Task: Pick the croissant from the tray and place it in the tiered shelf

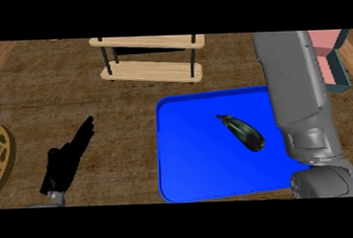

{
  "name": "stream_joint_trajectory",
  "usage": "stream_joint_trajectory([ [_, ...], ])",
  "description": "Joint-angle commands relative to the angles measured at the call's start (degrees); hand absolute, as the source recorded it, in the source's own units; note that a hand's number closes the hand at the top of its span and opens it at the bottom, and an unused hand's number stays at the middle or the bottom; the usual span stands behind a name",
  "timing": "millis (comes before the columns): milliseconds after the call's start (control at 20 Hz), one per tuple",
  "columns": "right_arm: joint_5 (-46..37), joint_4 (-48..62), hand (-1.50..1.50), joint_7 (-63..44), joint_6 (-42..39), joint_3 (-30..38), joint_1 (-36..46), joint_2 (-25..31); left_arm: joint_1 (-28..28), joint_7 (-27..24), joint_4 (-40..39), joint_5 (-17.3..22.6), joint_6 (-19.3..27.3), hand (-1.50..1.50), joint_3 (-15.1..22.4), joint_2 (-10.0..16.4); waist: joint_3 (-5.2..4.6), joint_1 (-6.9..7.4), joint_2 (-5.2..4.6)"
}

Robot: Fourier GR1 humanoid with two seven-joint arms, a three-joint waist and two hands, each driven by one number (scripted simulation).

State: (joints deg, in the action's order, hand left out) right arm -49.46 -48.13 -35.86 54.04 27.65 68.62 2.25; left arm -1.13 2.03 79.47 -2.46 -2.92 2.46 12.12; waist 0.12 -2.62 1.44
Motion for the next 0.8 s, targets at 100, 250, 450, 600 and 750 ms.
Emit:
stream_joint_trajectory([
  [100, 0.2, -19.1, -1.50, -2.9, -9.2, -4.5, -13.2, -1.2, -2.6, -1.3, -0.8, 0.3, 0.1, 0.00, -1.4, 0.7, -0.11, -1.94, 0.48],
  [250, 0.1, -29.1, -1.50, -5.9, -15.7, -6.3, -18.4, 0.4, -3.4, -0.4, -0.3, -0.3, 0.8, 0.00, -0.5, -0.4, -0.14, -2.38, 0.59],
  [450, 2.0, -44.2, -1.50, -6.8, -24.6, -9.6, -29.2, 1.4, -3.0, 0.0, 1.2, -0.4, -0.1, 0.00, -0.2, 0.2, -0.11, -1.39, 0.08],
  [600, 2.7, -55.5, -1.50, -10.2, -30.1, -12.0, -37.3, 0.3, -0.1, -1.6, -2.7, -0.3, -0.4, 0.00, -0.8, -0.3, -0.17, -0.71, -0.55],
  [750, 1.2, -66.8, -1.50, -18.0, -36.4, -13.1, -41.7, 0.8, -2.4, -0.8, 1.2, -2.4, 1.4, 0.00, 2.0, -2.3, -0.15, 0.72, -0.74],
])
